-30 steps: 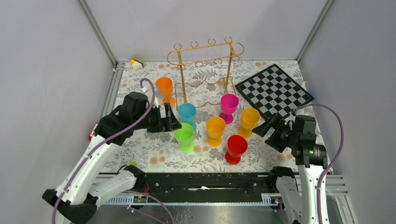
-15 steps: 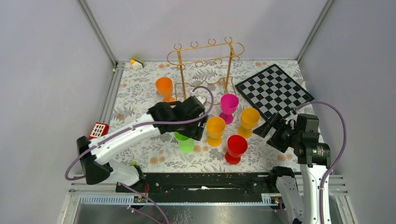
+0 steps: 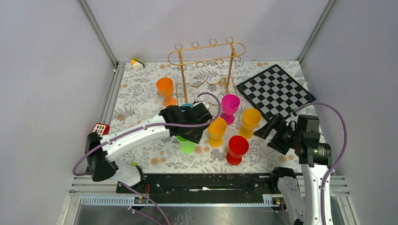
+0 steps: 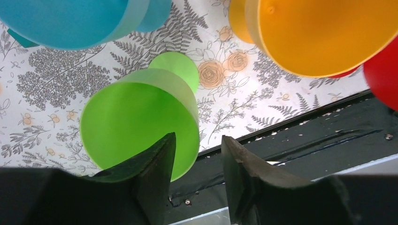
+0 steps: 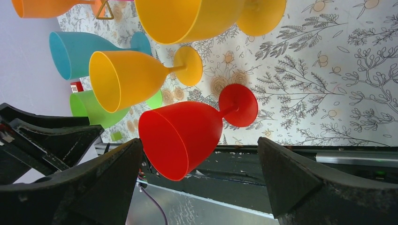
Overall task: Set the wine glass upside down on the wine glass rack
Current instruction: Pick up the wine glass at the center of the board.
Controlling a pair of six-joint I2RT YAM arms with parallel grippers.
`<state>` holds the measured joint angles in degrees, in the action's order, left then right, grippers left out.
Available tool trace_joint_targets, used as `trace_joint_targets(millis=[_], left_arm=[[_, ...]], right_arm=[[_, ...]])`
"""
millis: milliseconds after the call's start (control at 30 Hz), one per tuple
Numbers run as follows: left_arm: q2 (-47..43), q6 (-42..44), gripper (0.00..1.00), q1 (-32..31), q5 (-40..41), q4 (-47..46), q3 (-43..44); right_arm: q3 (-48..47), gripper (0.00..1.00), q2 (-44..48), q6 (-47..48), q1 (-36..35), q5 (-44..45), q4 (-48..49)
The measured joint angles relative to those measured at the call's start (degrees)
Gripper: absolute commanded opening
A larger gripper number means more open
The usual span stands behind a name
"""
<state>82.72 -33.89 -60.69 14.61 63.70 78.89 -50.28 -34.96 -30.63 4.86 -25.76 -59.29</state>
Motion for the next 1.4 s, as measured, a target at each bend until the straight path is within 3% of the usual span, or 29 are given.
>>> trace_joint_targets(millis=[267, 467, 700, 1067, 1400], left_arm=[[0.79, -0.70, 0.38, 0.00, 0.44, -0.63, -3.06], [0.81, -1.09, 0.16, -0.11, 0.42, -1.03, -3.56], [0.31, -1.31, 0.00, -0.17, -0.44, -1.36, -3.56], [-12.61, -2.01, 0.00, -0.22, -4.13, -0.31, -3.23], [-21.35, -3.21, 0.00, -0.22, -9.73, 0.20, 2.86]], right_arm=[[-0.09, 0.99, -1.60, 0.24, 0.00, -0.44, -0.61], [-0.87, 0.99, -1.79, 0.63, 0.00, -0.85, -2.05], [-2.40, 0.99, -1.66, 0.81, 0.00, -1.05, -2.67], [-3.52, 0.99, -0.79, 0.92, 0.00, -3.78, -4.11], [-5.62, 0.99, -0.94, 0.63, 0.00, -6.97, -5.77]])
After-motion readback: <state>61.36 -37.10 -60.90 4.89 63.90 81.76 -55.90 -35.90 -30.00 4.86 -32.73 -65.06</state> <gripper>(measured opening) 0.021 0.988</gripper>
